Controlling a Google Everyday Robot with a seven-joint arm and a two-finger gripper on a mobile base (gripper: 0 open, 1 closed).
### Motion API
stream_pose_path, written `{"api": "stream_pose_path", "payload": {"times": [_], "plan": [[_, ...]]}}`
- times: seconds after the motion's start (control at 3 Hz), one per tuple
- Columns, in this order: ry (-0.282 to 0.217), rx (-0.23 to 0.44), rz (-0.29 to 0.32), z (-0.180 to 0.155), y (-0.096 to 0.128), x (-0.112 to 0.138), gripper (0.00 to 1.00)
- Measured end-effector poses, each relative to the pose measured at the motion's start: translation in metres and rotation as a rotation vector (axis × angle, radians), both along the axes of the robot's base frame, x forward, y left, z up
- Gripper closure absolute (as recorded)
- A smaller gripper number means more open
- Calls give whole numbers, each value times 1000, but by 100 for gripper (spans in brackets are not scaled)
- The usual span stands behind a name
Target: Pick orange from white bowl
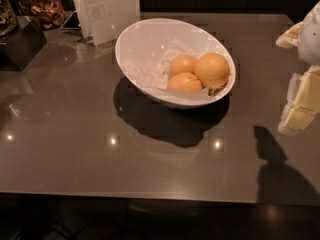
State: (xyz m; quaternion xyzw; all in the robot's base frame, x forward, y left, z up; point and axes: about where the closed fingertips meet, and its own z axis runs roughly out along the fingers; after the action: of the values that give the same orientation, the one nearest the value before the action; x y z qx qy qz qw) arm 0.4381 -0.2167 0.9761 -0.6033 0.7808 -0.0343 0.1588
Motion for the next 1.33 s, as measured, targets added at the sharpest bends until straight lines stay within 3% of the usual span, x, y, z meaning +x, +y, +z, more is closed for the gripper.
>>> {"api": "stream_pose_path", "payload": {"times": [0.33, 1.0, 1.33], "plan": [[-8, 4, 5, 2, 2, 3, 0], [7, 83, 150, -7, 48, 75, 0], [-1, 89, 149, -7, 48, 78, 0]]}}
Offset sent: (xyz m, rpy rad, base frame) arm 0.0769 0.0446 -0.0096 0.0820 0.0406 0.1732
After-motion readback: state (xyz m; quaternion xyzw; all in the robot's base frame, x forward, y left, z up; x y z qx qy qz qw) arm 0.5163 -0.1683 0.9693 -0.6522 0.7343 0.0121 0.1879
